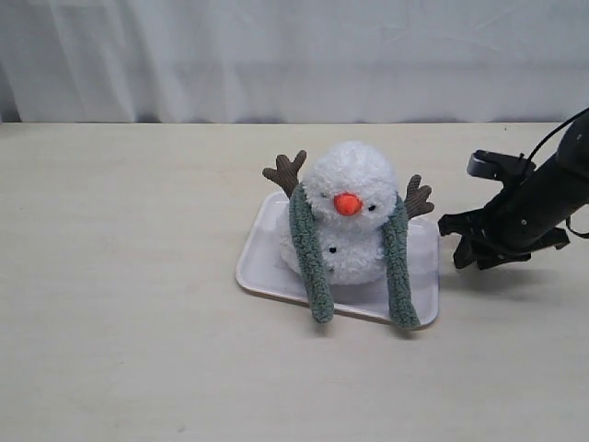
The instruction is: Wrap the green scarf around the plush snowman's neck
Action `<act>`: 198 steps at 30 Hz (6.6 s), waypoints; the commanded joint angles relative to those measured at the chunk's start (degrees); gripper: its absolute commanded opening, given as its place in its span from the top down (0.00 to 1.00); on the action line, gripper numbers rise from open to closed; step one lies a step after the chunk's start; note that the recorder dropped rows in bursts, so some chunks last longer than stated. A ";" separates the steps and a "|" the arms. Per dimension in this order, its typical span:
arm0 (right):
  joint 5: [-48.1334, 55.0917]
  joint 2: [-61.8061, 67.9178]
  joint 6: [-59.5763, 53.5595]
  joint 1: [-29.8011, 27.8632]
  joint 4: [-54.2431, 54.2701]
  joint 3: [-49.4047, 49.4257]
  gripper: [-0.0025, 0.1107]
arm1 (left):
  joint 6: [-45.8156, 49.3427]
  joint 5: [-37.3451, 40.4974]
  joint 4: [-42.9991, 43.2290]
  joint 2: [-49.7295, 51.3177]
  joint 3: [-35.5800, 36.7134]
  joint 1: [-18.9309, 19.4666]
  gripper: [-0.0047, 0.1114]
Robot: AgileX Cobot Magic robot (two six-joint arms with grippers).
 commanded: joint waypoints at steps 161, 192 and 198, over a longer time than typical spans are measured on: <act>-18.97 -116.38 22.42 4.64 -30.41 67.30 0.94 | -0.16 -0.81 -0.21 -0.12 0.09 -0.03 0.96; -16.22 -116.38 23.26 4.42 -29.26 67.30 0.94 | -0.16 -0.67 -0.21 -0.12 0.09 -0.03 0.96; -16.33 -116.38 23.26 4.42 -29.26 67.30 0.94 | -0.16 -0.67 -0.21 -0.12 0.09 -0.03 0.96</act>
